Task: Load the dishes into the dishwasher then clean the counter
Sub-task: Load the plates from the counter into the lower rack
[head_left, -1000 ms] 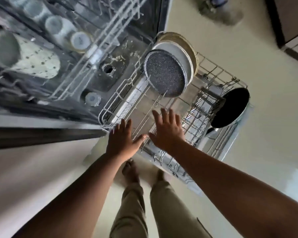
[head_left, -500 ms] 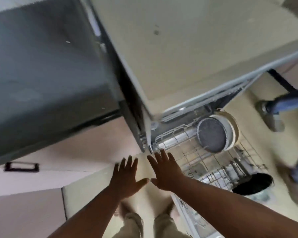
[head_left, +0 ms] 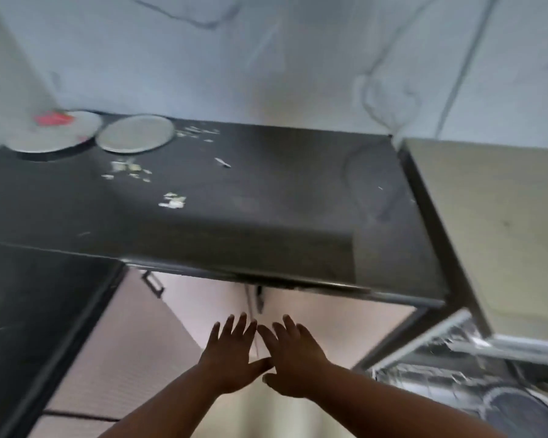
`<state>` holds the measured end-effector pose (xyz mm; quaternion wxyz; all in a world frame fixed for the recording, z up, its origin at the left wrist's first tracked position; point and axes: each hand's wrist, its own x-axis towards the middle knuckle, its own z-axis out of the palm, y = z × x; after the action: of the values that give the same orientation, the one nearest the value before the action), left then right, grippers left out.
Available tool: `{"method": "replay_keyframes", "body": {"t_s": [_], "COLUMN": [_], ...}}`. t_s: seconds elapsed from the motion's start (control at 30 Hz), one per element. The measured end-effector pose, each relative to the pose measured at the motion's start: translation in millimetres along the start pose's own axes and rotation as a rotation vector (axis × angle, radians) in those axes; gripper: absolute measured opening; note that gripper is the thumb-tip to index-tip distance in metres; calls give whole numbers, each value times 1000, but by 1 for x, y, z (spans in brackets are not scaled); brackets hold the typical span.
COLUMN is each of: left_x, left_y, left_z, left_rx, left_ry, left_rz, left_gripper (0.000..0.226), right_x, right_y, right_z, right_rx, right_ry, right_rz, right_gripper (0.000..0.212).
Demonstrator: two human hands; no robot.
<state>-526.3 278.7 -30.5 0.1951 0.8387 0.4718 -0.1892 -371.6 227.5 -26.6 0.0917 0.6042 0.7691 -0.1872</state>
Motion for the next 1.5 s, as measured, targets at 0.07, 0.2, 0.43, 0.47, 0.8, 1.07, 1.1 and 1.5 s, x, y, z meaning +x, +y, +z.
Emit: {"method": "replay_keyframes", "body": {"t_s": [0.07,0.2,0.43,0.47,0.8,1.07,1.1,1.5], "left_x": [-19,-50,-77,-74,-26,13,17,72], "left_y": [-37,-98,-169,-177,-212,-242,-246,-350], "left_z": [-21,-53,-133,-144,-236,-282,-284,-329], "left_rx": [-47,-180,-194,-194,-424,-644,-671,-1912], "left_ry": [53,322,693,691,711,749,756,950], "left_rz": [-43,-115,-247,-303,-526,-670,-680,-623], "left_gripper": [143,76,72,73,90,89,89,70], "right_x": [25,71,132,139,216,278,285,366], "right_y": [-36,-97,-147,-148,-107,-76,-74,-70], "right_z": [-26,-75,-167,-178,-280,-319,-322,-332], "right_rx": [-14,-66,-32,-32,228,466,477,933], "right_ry": [34,130,284,303,409,339,324,199], "right_rz": [-73,-204,-251,-246,-194,-149,-145,108], "right_gripper": [88,85,81,81,86,83,83,73]}}
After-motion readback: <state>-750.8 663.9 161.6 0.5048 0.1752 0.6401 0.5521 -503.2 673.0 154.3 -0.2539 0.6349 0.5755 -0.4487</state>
